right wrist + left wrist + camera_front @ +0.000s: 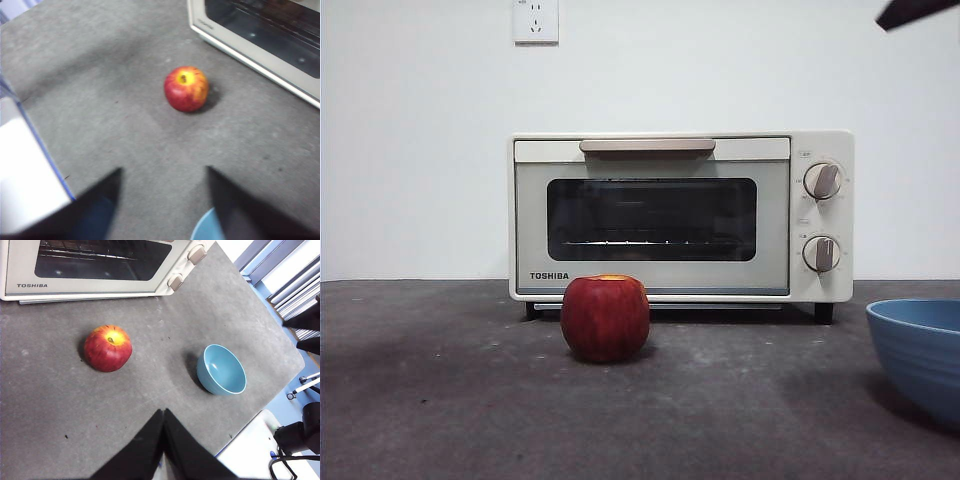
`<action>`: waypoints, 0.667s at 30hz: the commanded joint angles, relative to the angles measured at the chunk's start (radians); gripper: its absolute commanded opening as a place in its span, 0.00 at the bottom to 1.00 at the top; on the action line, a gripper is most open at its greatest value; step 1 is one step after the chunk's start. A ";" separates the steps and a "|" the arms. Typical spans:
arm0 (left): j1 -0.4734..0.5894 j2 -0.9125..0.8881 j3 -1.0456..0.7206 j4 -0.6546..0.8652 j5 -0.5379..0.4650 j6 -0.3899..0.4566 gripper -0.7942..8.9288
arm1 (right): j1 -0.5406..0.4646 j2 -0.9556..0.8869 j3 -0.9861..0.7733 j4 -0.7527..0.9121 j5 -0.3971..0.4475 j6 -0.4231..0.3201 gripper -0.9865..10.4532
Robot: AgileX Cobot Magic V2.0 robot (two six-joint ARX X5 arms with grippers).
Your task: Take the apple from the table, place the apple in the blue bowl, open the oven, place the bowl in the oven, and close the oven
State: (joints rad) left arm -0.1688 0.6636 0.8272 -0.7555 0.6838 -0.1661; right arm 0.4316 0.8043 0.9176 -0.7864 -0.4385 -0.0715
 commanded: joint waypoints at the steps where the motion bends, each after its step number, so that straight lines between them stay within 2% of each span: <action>1: -0.003 0.007 0.021 0.012 0.004 0.017 0.09 | 0.006 0.019 0.013 0.007 0.037 0.045 0.46; 11: -0.003 0.007 0.021 0.011 0.004 0.017 0.09 | 0.007 0.027 0.013 0.031 0.047 0.047 0.46; 20: -0.003 0.007 0.021 0.012 0.004 0.017 0.09 | 0.051 0.101 0.014 0.098 0.047 0.091 0.46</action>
State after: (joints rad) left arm -0.1688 0.6659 0.8272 -0.7555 0.6838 -0.1661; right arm 0.4686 0.8871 0.9176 -0.7078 -0.3912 -0.0071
